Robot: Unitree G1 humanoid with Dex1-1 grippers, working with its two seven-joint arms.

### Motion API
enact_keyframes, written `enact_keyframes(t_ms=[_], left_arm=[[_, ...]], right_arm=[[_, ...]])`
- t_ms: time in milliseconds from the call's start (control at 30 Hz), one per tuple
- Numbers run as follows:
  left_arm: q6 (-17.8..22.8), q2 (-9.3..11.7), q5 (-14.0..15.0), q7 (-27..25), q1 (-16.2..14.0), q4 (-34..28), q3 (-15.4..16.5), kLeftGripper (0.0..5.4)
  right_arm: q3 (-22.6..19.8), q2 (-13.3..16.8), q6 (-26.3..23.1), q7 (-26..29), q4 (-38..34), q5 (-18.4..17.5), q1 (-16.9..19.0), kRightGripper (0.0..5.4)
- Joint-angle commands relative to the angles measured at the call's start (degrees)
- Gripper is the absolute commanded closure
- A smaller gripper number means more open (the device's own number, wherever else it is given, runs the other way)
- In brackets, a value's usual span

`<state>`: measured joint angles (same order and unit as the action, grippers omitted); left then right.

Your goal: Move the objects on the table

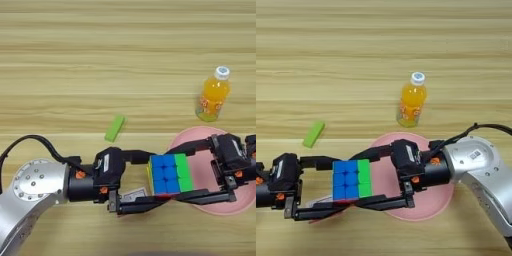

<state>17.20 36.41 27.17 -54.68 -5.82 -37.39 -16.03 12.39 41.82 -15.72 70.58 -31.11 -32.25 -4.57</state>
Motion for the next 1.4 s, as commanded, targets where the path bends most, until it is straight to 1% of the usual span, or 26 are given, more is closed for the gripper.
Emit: enact_keyframes(t_ms=[33,433,500,633,967,1100,1167,1267,1400], left_arm=[[-0.28,0.19,-0.14,0.26,0.74,-1.61,0.15,2.13],[-1.09,0.03,-0.42,0.28,0.49,-0.31,0.39,2.13],[-1.14,-0.06,-0.59,0.43,0.51,-0.21,0.35,1.77],[-2.01,-0.25,-1.53,0.7,0.63,0.57,0.01,1.4],[-2.6,-0.76,-1.53,0.8,0.1,0.67,0.0,0.46],[-2.91,-0.65,-0.88,0.86,-0.68,0.64,1.16,0.03],[-3.06,-0.69,-0.26,0.97,-1.19,0.82,2.04,0.0],[-3.61,-0.69,-0.38,1.11,-1.6,1.58,3.28,0.0],[-4.13,-1.62,0.76,1.9,-1.66,2.45,5.81,0.0]], right_arm=[[-0.01,0.72,-0.19,0.26,0.29,0.56,0.17,2.07],[-0.52,0.59,0.12,0.23,0.73,-0.14,-0.03,2.08],[-0.63,0.64,0.16,0.28,0.76,-0.26,0.04,2.08],[-0.87,0.7,0.26,0.52,1.13,-0.44,0.12,2.08],[-1.39,0.73,0.49,0.67,2.2,-0.28,0.16,2.08],[-1.93,0.68,0.53,0.37,2.4,-0.29,0.14,2.08],[-2.46,0.69,0.58,0.19,2.51,-0.37,0.27,2.08],[-3.71,0.74,0.79,-0.16,2.8,-0.58,0.63,2.08],[-5.97,0.7,1.37,-0.68,3.13,-0.87,1.97,2.08]])
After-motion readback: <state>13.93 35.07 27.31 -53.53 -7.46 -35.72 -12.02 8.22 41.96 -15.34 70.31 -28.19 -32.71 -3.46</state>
